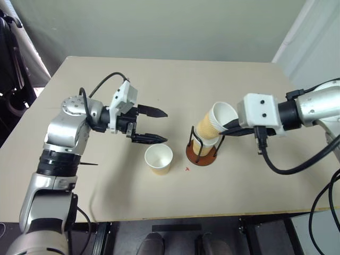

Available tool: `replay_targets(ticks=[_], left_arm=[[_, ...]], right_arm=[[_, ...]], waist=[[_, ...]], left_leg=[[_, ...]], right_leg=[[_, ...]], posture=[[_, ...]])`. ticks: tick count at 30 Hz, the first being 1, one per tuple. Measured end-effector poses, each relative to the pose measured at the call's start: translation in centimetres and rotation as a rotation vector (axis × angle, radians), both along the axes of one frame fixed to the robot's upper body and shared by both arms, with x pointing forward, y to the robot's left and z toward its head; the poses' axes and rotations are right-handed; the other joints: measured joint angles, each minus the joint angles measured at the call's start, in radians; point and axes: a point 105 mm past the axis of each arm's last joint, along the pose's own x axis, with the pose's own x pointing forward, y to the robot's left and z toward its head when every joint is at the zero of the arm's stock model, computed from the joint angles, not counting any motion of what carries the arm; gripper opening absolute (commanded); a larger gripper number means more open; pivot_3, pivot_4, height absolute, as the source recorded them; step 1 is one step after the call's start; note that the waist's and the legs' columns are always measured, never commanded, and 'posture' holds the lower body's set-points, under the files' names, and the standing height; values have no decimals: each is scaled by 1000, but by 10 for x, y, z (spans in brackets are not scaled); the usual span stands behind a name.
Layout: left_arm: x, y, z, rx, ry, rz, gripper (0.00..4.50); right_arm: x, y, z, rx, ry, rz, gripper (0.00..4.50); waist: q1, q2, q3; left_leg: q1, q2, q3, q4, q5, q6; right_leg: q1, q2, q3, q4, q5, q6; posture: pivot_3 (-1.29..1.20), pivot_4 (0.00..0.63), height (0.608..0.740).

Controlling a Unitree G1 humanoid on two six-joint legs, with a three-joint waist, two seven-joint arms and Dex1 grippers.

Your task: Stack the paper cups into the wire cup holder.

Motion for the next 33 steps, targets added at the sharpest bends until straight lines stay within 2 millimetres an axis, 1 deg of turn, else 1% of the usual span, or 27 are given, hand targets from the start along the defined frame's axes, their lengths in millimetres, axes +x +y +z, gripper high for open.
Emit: replay_targets(ticks=[5,13,16,21,28,31,33], left_arm=[[0,0,0,2,-2,5,4500],[-1,-1,2,8,-20,12,4500],[-1,0,2,9,-20,14,4500],[-1,1,2,11,-19,18,4500],[-1,1,2,11,-20,17,4500],[-1,1,2,11,-19,16,4500],[-1,1,2,11,-19,16,4500]], right_arm=[[3,1,-15,-33,15,6,68],[8,2,-21,-56,-2,17,68],[8,4,-22,-55,-12,27,658],[9,9,-22,-38,-13,41,2379],[9,16,-19,4,-22,54,2379],[8,23,-11,76,-7,58,2379],[6,29,-1,141,3,72,2379]], waist=[[0,0,0],[-1,0,0],[-1,0,0],[-1,0,0],[-3,0,0],[-5,0,0],[-7,0,0]], left_leg=[[0,0,0,0,0,0],[0,0,0,0,0,0],[0,0,0,0,0,0],[0,0,0,0,0,0],[0,0,0,0,0,0],[0,0,0,0,0,0],[0,0,0,0,0,0]], right_leg=[[0,0,0,0,0,0],[0,0,0,0,0,0],[0,0,0,0,0,0],[0,0,0,0,0,0],[0,0,0,0,0,0],[0,0,0,0,0,0],[0,0,0,0,0,0]], posture=[[0,150,740],[0,150,740],[0,150,740],[0,150,740],[0,150,740],[0,150,740],[0,150,740]])
